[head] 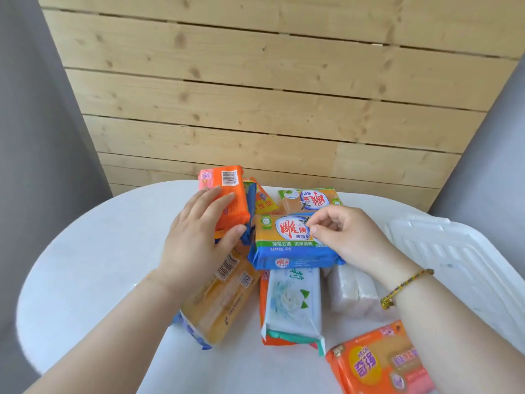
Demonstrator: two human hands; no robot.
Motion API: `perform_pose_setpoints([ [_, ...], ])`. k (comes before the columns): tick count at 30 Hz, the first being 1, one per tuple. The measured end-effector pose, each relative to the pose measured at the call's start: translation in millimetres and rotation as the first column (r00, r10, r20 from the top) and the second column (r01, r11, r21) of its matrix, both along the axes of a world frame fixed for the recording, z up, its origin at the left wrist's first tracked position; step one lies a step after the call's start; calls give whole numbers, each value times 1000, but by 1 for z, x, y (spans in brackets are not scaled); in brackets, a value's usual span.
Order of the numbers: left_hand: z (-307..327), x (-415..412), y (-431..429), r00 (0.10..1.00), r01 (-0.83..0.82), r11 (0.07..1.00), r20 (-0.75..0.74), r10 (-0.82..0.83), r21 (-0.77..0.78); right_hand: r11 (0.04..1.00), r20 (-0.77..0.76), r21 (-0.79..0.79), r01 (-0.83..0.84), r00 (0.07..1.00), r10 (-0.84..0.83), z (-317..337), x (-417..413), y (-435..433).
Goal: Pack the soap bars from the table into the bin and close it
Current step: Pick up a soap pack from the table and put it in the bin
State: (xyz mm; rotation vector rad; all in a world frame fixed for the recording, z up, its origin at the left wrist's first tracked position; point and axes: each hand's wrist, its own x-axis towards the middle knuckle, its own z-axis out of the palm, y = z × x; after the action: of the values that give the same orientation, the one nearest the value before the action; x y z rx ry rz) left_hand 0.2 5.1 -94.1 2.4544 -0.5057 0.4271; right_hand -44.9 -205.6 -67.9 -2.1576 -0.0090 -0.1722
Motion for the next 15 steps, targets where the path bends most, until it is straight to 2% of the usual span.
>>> perform_pose_setpoints([
  [5,3,-22,7,999,7,1000,-37,-7,12,999,13,-16,39,999,-39,11,-15,7],
  [9,-8,-74,21,1000,31,998,-2,-31,-59,991,53,-122,53,997,-47,15,-60,-2],
  [11,-17,-102,24,995,79,996,58,-76,-43,983,-32,-182,-14,999,8,14,-88,-10],
  [15,-36,-153,21,966,239,961,69,-250,141,897,-304,-390,-207,949,86,10,-133,-27],
])
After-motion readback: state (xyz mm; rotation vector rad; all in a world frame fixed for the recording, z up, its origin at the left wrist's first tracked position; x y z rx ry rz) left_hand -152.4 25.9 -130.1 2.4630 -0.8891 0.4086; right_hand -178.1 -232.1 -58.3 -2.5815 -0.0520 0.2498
